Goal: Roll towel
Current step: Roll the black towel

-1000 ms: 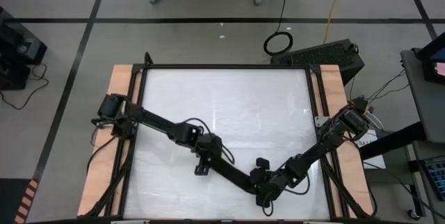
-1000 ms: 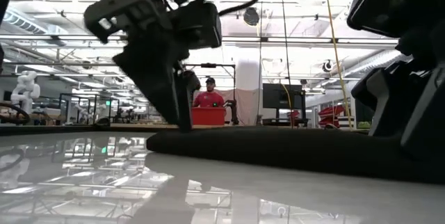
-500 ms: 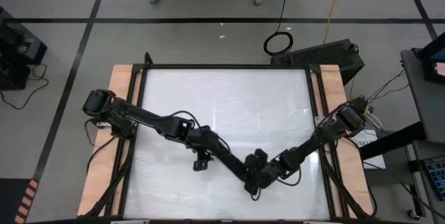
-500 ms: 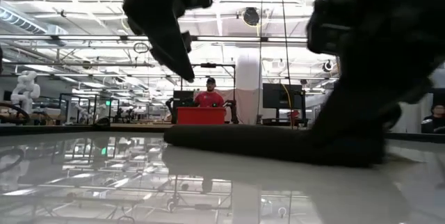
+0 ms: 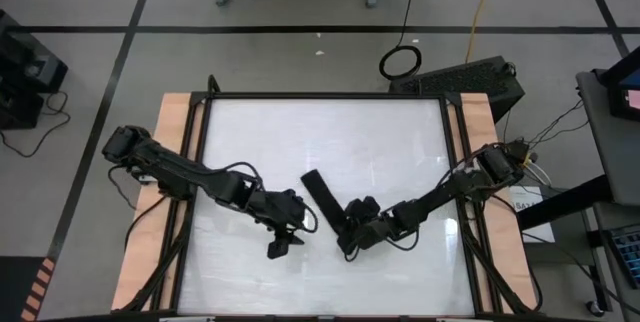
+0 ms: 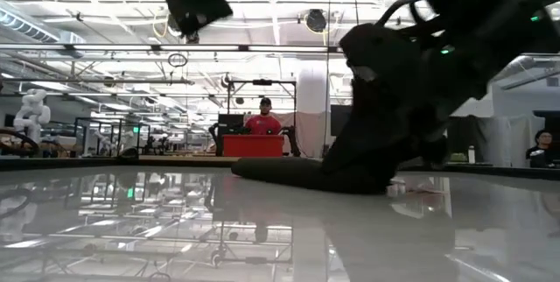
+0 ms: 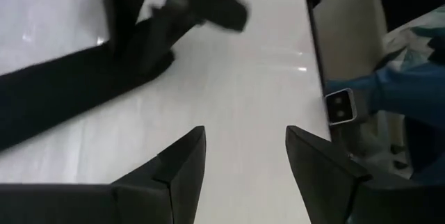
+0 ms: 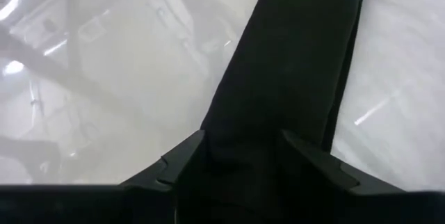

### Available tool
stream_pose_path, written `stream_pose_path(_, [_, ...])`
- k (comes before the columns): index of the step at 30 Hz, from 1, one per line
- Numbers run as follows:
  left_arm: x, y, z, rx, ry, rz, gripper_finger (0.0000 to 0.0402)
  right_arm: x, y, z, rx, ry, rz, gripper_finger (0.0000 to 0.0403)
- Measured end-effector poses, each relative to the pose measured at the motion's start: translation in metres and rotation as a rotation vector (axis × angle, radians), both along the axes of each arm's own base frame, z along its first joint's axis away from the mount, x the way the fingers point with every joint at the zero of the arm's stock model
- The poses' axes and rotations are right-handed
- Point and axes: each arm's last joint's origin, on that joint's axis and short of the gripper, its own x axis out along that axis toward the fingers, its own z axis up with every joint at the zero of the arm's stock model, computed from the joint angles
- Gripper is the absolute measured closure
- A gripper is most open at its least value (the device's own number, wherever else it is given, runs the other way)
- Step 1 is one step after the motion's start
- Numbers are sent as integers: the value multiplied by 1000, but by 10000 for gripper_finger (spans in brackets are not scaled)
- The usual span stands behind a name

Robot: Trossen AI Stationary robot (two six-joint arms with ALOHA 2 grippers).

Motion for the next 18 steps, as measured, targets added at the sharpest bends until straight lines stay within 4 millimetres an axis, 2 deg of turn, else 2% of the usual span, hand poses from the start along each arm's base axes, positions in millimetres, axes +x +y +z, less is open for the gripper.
stream_pose_path(11, [-23, -11, 32, -9, -110, -18, 196, 18, -36, 4, 24, -64, -113, 232])
stream_pose_path(18, [-33, -15, 37, -9, -101, -18, 196, 27, -42, 12, 22, -159, -98, 224])
